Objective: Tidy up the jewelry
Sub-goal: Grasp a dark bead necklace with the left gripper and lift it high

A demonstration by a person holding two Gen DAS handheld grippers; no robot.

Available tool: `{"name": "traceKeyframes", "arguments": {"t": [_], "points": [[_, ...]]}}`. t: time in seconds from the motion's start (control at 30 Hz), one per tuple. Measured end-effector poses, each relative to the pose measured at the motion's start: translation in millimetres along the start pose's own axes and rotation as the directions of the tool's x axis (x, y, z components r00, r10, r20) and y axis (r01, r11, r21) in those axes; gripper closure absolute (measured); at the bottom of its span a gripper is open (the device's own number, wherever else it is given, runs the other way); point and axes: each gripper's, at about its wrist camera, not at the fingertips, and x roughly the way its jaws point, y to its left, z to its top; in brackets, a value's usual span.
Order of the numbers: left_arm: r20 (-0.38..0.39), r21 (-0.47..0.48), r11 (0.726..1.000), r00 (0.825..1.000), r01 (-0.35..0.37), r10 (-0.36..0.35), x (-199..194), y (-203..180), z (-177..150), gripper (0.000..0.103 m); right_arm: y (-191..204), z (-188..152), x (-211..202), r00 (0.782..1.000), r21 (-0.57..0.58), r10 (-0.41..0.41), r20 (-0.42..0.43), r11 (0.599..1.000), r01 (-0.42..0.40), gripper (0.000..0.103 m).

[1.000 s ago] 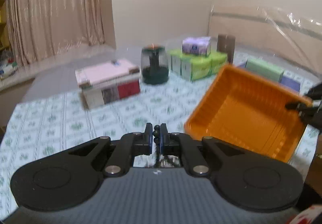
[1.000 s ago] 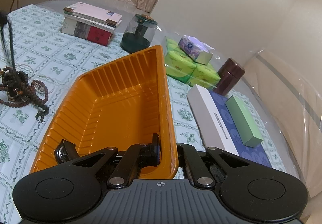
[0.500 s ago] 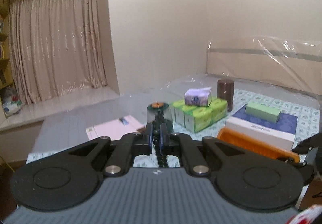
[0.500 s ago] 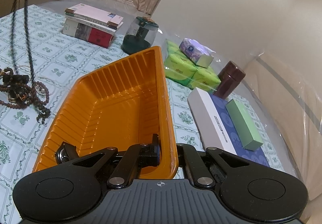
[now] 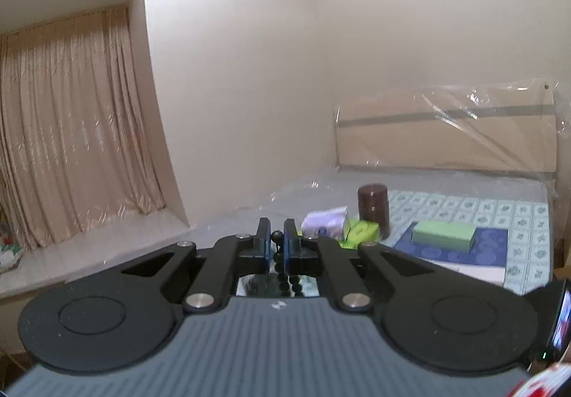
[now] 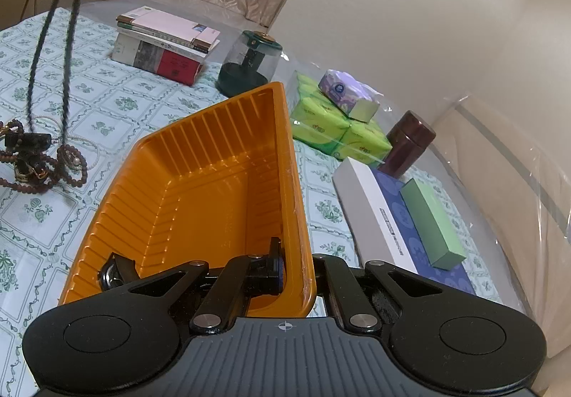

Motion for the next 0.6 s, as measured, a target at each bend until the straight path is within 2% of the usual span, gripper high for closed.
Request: {"name": "traceKeyframes", "arguments": {"t": [0.33,0.5,0.6], "points": [[0.061,0.016,0.996,0.994,0.086,-0.086,24.5,-27.6,42.2,0.097,-1.1,1.5,1.4,1.0,0.001,0.004,0.001,1.0,-0.004,0.1],[0.069,0.014,0.992,0.989,0.127,-0.128,39.7,-44.6,50.8,0.097,-1.1,0.9,1.5,1.0,0.004,0.004,0.002,1.0,-0.004,0.1],[0.042,0.024,0.989,0.988,0.147,-0.148,51.4,-55.4,45.5,0.097,-1.6,0.8,1.9,1.0,0.004,0.006,0.003,1.0,-0.006,0.1]]}}
